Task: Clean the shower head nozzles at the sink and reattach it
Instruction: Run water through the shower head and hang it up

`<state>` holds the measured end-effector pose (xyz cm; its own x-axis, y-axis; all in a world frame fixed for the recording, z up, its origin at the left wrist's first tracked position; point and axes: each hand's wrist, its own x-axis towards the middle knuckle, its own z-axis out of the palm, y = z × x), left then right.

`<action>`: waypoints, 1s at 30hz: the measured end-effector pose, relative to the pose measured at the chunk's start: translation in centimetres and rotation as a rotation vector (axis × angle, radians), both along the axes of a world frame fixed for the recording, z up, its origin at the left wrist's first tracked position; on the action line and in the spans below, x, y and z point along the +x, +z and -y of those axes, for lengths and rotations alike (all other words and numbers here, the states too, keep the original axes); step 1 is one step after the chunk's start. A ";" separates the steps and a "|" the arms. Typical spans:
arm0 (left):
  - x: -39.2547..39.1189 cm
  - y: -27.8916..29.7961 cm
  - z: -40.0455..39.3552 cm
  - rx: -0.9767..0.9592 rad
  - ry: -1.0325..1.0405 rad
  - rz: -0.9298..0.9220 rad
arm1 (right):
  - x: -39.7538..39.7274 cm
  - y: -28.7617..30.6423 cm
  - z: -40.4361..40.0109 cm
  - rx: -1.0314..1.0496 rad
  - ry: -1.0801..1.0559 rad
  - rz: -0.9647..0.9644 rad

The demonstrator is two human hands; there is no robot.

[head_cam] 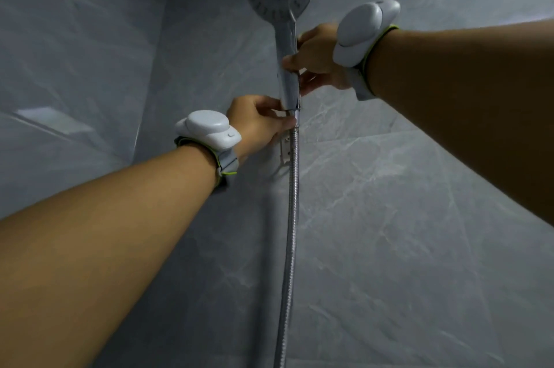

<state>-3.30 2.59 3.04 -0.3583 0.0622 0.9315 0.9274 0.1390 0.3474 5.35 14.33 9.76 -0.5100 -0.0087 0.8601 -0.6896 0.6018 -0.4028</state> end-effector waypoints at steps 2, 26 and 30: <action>0.0 0.5 -0.1 -0.009 0.050 -0.019 | 0.2 0.3 -0.2 -0.018 0.021 -0.009; -1.7 1.5 0.3 0.077 -0.097 -0.025 | -1.4 2.0 0.7 0.016 0.129 -0.060; -1.9 1.3 0.9 0.067 -0.099 -0.018 | -2.0 1.7 0.6 0.037 0.144 -0.063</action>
<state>-5.25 1.69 4.37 -0.3364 0.0337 0.9411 0.9417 0.0230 0.3358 3.36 13.75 11.50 -0.4465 -0.1097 0.8880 -0.7928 0.5086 -0.3358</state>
